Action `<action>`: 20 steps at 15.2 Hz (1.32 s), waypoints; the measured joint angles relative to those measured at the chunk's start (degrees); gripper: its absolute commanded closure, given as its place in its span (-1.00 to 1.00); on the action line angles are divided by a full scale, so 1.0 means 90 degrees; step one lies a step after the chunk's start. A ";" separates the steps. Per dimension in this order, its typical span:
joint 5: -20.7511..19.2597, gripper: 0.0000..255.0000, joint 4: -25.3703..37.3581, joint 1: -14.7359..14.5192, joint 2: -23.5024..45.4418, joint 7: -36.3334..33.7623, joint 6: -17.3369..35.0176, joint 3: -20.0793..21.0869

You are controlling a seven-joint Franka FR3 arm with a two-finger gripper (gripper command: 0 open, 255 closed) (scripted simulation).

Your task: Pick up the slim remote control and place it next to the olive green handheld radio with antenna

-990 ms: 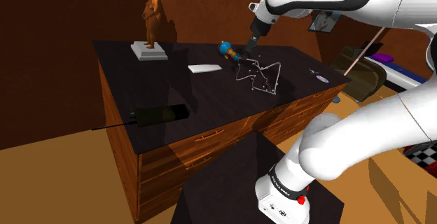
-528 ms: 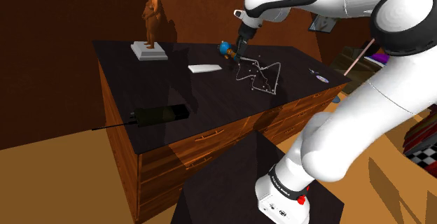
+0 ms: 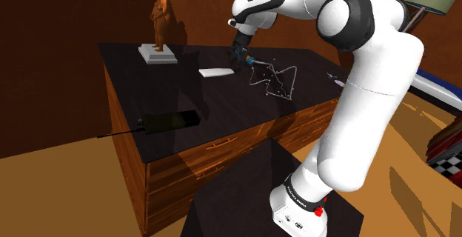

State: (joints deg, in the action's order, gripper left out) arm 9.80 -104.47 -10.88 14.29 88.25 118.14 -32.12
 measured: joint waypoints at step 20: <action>0.0709 -1.00 0.1644 0.0617 0.2129 0.1922 0.0092 0.0733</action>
State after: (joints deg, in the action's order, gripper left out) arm 16.19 -89.68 -5.32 33.45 105.55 118.97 -25.52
